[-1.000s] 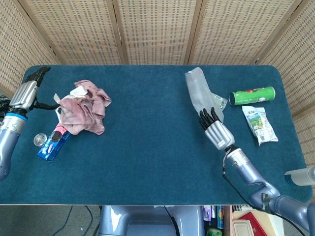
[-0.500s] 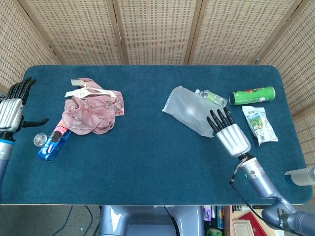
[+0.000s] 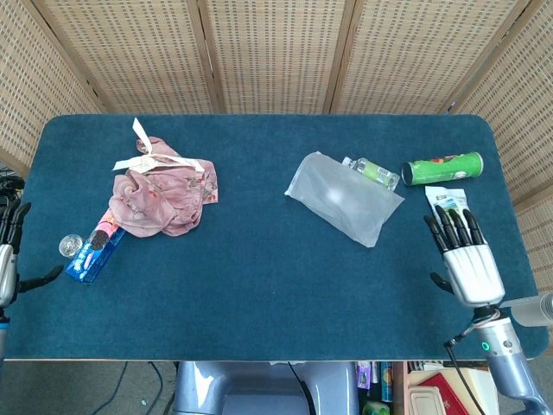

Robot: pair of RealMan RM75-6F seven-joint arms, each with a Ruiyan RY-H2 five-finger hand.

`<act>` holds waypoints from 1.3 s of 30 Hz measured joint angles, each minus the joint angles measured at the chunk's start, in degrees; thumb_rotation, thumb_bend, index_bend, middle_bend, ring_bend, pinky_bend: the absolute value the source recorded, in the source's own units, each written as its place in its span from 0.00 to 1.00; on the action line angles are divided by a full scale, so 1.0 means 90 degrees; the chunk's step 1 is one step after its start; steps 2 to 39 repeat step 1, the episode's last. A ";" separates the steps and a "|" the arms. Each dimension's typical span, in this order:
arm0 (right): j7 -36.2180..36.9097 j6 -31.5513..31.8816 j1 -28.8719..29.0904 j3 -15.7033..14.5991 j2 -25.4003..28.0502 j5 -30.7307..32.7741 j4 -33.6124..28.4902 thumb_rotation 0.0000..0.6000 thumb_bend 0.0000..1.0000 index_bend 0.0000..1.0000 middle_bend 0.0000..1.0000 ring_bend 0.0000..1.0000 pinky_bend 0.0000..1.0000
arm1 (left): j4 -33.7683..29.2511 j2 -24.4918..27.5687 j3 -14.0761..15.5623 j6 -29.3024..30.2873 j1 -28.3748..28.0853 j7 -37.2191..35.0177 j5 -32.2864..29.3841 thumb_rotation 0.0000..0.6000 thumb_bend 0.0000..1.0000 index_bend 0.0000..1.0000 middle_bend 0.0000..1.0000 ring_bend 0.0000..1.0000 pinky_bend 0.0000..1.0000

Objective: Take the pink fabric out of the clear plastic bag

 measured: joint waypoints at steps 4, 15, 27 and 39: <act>0.0078 0.0112 -0.0084 -0.0021 0.0001 -0.0014 -0.0033 1.00 0.00 0.00 0.00 0.00 0.00 | -0.0071 -0.0021 0.0057 0.0053 0.0072 0.0074 0.0022 1.00 0.07 0.00 0.00 0.00 0.00; 0.0078 0.0112 -0.0084 -0.0021 0.0001 -0.0014 -0.0033 1.00 0.00 0.00 0.00 0.00 0.00 | -0.0071 -0.0021 0.0057 0.0053 0.0072 0.0074 0.0022 1.00 0.07 0.00 0.00 0.00 0.00; 0.0078 0.0112 -0.0084 -0.0021 0.0001 -0.0014 -0.0033 1.00 0.00 0.00 0.00 0.00 0.00 | -0.0071 -0.0021 0.0057 0.0053 0.0072 0.0074 0.0022 1.00 0.07 0.00 0.00 0.00 0.00; 0.0078 0.0112 -0.0084 -0.0021 0.0001 -0.0014 -0.0033 1.00 0.00 0.00 0.00 0.00 0.00 | -0.0071 -0.0021 0.0057 0.0053 0.0072 0.0074 0.0022 1.00 0.07 0.00 0.00 0.00 0.00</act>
